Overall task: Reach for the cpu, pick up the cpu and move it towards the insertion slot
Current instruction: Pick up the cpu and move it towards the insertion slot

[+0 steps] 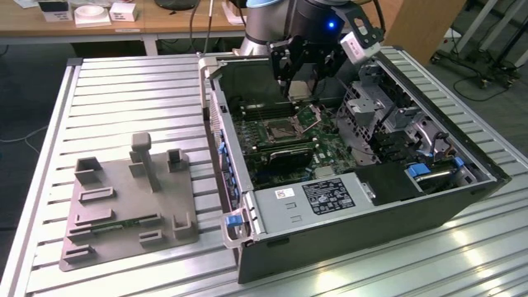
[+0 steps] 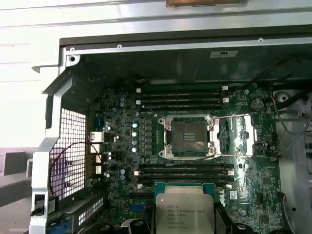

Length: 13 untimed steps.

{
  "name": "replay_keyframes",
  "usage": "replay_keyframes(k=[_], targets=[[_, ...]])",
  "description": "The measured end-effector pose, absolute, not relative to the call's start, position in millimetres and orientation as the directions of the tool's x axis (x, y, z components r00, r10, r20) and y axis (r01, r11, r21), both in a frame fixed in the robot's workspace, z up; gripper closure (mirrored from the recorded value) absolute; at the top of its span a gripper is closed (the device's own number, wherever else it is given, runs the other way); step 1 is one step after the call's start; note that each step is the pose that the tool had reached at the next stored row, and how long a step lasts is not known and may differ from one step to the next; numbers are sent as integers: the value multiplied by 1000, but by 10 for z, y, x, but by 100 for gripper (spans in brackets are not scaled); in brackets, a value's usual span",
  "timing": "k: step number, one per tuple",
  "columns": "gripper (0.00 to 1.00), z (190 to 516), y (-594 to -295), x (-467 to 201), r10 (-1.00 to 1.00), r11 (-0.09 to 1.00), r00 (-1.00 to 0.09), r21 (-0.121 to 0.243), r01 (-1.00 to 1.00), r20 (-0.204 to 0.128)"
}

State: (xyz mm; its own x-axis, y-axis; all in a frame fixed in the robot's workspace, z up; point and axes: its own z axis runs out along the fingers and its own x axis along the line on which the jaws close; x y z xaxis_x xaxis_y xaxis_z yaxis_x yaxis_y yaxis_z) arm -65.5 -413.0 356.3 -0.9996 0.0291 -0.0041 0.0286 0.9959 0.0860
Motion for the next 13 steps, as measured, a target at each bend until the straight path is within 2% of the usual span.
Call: replay_keyframes(k=[13], targets=[[45, 3549, -3907, -579, 29, 996, -1000, 86, 28, -4]])
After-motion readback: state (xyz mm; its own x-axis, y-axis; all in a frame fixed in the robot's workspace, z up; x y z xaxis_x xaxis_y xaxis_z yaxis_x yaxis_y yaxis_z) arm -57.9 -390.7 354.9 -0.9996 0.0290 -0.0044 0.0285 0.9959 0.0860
